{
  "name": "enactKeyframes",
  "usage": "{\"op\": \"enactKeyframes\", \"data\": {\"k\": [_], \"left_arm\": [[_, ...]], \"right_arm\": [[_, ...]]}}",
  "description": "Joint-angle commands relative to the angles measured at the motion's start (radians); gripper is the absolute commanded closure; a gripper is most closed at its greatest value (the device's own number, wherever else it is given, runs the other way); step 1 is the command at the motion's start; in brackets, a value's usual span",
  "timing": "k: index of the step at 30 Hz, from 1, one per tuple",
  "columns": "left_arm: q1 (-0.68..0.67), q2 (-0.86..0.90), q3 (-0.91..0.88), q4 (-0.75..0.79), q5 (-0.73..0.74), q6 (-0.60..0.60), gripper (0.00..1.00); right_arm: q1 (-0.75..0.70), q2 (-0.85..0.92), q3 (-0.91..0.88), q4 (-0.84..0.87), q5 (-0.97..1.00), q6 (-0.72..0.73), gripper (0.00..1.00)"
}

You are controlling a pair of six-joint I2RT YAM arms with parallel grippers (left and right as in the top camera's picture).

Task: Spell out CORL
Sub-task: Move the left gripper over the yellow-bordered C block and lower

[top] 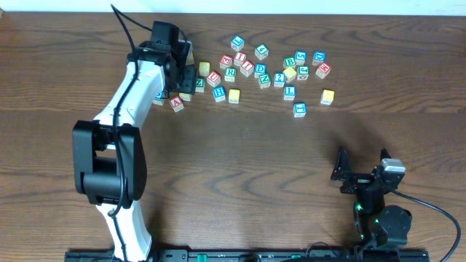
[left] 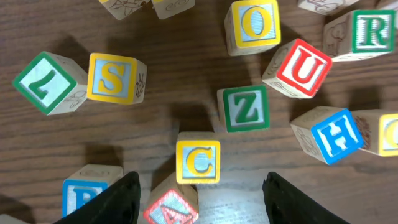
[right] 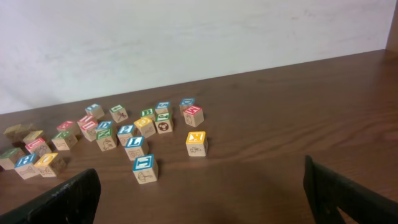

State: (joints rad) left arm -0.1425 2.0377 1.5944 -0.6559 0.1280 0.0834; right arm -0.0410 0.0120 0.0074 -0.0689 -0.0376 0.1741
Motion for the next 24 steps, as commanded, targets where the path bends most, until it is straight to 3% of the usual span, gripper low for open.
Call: {"op": "enactKeyframes", "data": {"k": [1,15,19,24], "left_arm": [[0.005,0.045,0.012,0.011,-0.036,0.006,0.37],[-0.021,0.116,0.011,0.026,-0.037,0.006,0.38],[-0.021,0.123,0.01,0.027,-0.06,0.005,0.46],[-0.021,0.13,0.006,0.04,-0.073,-0.009,0.49]], "right_arm": [[-0.005,-0.005,-0.002,-0.002,-0.006,-0.007,0.01],[-0.005,-0.005,-0.002,-0.002,-0.006,-0.007,0.01],[-0.005,-0.005,-0.002,-0.002,-0.006,-0.007,0.01],[-0.005,-0.005,-0.002,-0.002,-0.006,-0.007,0.01]]}}
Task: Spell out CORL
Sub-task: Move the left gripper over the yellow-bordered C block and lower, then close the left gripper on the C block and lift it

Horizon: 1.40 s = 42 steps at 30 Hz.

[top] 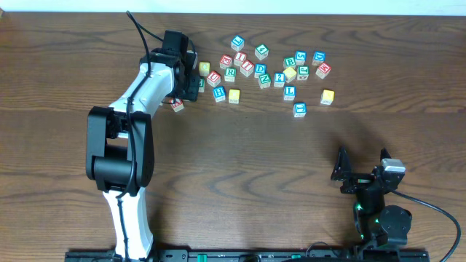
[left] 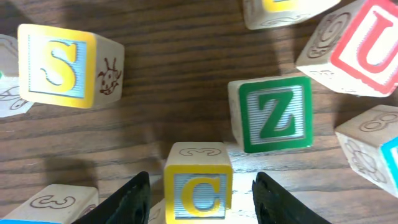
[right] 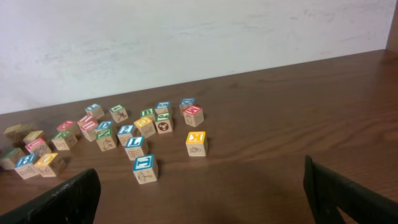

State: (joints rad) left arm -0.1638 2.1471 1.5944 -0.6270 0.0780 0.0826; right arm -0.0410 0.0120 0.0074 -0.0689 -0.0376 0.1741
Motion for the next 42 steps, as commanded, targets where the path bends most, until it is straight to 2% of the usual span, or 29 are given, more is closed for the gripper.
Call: {"op": "enactKeyframes", "data": {"k": [1,9,36,42], "left_arm": [[0.001,0.021,0.005,0.014,-0.023,-0.012,0.52],[0.0,0.021,-0.003,0.027,-0.023,-0.017,0.6],[-0.006,0.023,-0.054,0.08,-0.023,-0.058,0.64],[-0.013,0.023,-0.055,0.092,-0.023,-0.059,0.71]], "right_arm": [[-0.005,-0.005,-0.002,-0.002,-0.006,-0.007,0.01],[-0.005,-0.005,-0.002,-0.002,-0.006,-0.007,0.01],[-0.005,-0.005,-0.002,-0.002,-0.006,-0.007,0.01],[-0.005,-0.005,-0.002,-0.002,-0.006,-0.007,0.01]]}}
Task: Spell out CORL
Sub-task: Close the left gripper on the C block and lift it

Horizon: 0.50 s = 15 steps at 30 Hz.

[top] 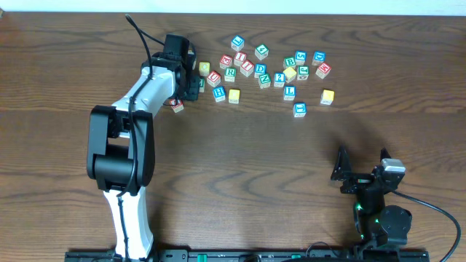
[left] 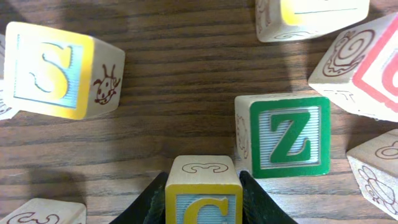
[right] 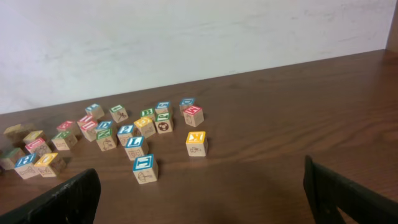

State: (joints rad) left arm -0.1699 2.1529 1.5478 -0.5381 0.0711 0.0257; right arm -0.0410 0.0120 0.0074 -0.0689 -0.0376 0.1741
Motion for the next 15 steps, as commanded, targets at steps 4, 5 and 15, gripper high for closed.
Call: {"op": "enactKeyframes", "data": {"k": [4,5,15], "left_arm": [[-0.006,0.009,-0.006,0.002,-0.016,-0.001,0.72],[-0.006,0.0,-0.006,0.002,-0.016,-0.001,0.73],[-0.011,-0.357,-0.006,-0.14,-0.011,-0.079,0.75]], "right_arm": [[-0.005,-0.005,-0.002,-0.002,-0.006,-0.007,0.01],[-0.005,-0.005,-0.002,-0.002,-0.006,-0.007,0.01],[-0.005,-0.005,-0.002,-0.002,-0.006,-0.007,0.01]]}}
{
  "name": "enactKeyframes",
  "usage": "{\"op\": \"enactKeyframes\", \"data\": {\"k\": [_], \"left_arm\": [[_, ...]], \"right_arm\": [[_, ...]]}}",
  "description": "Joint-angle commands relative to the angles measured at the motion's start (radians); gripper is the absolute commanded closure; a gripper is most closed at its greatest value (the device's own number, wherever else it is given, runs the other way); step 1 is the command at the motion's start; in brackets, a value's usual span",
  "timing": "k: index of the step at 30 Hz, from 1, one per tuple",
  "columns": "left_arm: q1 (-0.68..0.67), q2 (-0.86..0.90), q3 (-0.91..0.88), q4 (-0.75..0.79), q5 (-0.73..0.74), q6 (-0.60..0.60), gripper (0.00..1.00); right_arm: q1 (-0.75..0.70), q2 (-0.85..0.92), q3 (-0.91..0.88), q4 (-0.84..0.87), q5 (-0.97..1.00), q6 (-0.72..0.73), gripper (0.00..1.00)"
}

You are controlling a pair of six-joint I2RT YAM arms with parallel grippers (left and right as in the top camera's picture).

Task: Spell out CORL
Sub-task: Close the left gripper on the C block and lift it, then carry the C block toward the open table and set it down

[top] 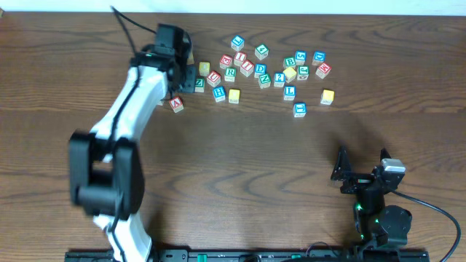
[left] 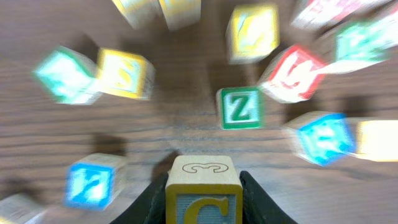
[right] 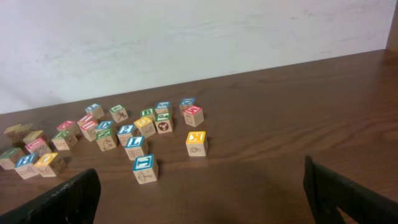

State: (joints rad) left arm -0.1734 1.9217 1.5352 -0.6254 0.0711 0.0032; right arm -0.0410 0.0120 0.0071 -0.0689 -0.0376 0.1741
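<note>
The yellow-edged C block (left: 202, 194) is clamped between the black fingers of my left gripper (left: 202, 186) and hangs above the wood; the blocks below look small and blurred. Under it lie the green Z (left: 240, 107), red U (left: 292, 73) and yellow S (left: 124, 73). In the overhead view the left gripper (top: 182, 71) is over the left end of the block cluster and hides the C. The green R (top: 230, 72), yellow O (top: 204, 67) and blue L (top: 289, 92) lie in the cluster. My right gripper (top: 362, 175) rests open at the near right with nothing in it.
Several more letter blocks are scattered along the far middle of the table (top: 240, 160), among them a red A (top: 175, 103), a yellow block (top: 328, 96) and a blue block (right: 144, 168) nearest the right arm. A white wall (right: 186, 37) stands behind the table.
My left gripper, shut on the C block down among the other blocks, is now higher with the block still in it. The left arm's pose changed. The right arm is unchanged.
My left gripper hung open above the C block. Then it was lower, with a finger on either side of the block. Then it was shut on the block at table level, and now it holds it raised above the cluster. The right arm stayed parked.
</note>
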Motion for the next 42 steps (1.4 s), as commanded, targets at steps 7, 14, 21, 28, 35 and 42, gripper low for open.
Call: {"op": "enactKeyframes", "data": {"k": [7,14,21,28,35,42], "left_arm": [[-0.102,-0.197,-0.003,-0.298,-0.012,-0.181,0.76],[-0.184,-0.188,-0.238,-0.158,-0.012,-0.271,0.76],[-0.185,-0.174,-0.376,0.047,-0.013,-0.271,0.76],[-0.184,-0.104,-0.383,0.08,-0.039,-0.266,0.76],[-0.185,-0.096,-0.386,0.119,-0.038,-0.239,0.76],[-0.186,-0.047,-0.388,0.123,-0.037,-0.19,0.76]], "right_arm": [[-0.005,-0.005,-0.002,-0.002,-0.006,-0.007,0.01],[-0.005,-0.005,-0.002,-0.002,-0.006,-0.007,0.01],[-0.005,-0.005,-0.002,-0.002,-0.006,-0.007,0.01],[-0.005,-0.005,-0.002,-0.002,-0.006,-0.007,0.01],[-0.005,-0.005,-0.002,-0.002,-0.006,-0.007,0.01],[-0.005,-0.005,-0.002,-0.002,-0.006,-0.007,0.01]]}}
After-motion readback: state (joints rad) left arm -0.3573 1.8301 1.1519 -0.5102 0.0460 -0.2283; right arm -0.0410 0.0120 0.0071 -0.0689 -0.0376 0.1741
